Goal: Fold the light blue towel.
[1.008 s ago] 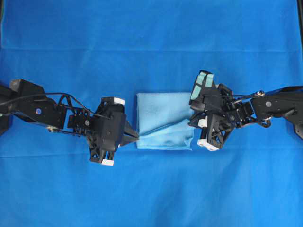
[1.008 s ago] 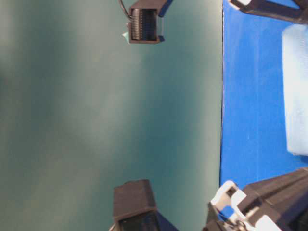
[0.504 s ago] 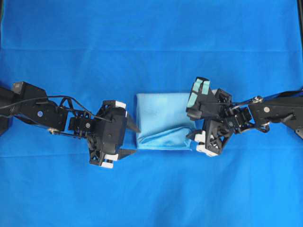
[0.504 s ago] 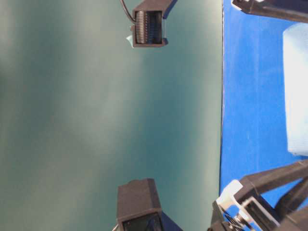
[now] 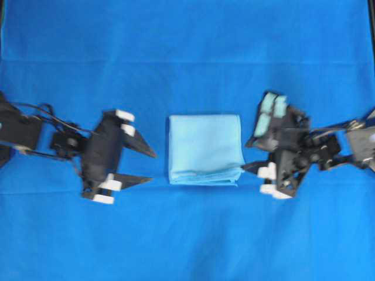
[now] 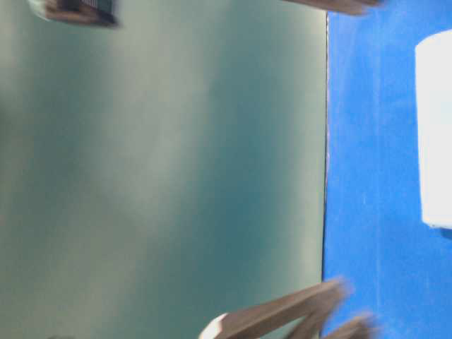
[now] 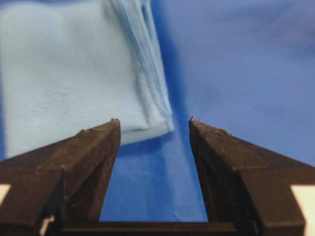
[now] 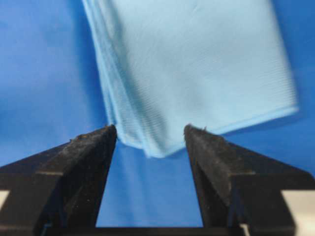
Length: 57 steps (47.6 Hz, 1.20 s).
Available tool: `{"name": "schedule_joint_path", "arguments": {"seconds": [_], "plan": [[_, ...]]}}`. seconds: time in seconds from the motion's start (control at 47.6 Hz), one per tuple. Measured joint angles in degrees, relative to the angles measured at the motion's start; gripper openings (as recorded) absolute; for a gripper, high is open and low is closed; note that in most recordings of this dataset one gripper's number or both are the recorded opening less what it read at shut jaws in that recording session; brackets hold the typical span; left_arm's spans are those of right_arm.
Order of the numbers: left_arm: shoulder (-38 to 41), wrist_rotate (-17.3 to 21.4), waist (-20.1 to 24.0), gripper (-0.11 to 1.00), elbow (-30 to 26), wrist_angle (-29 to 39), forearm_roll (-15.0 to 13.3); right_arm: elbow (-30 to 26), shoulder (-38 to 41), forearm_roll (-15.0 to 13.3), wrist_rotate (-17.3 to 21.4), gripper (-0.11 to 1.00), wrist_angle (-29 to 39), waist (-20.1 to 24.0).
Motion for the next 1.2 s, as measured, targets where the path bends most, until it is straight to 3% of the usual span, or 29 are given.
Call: {"name": "schedule_joint_path", "arguments": {"seconds": [0.168,0.504,0.882,1.197], "plan": [[-12.5,0.1,0.0,0.56,4.8,0.3,0.0,3.3,-9.6,-4.8,0.0,0.61,1.8,-0.3],[-36.6,0.1,0.1,0.56,14.7,2.2,0.0,11.8,-28.6,-11.5,0.0,0.61,1.9,-2.0],[-52.6,0.0,1.9,0.56,26.0,2.9,0.0,24.9,-44.4,-13.0,0.1,0.61,-0.4,-3.3],[-55.7,-0.1,4.2,0.55,30.1,2.7,0.0,30.4,-46.4,-13.0,0.1,0.61,-5.9,-7.9]]}}
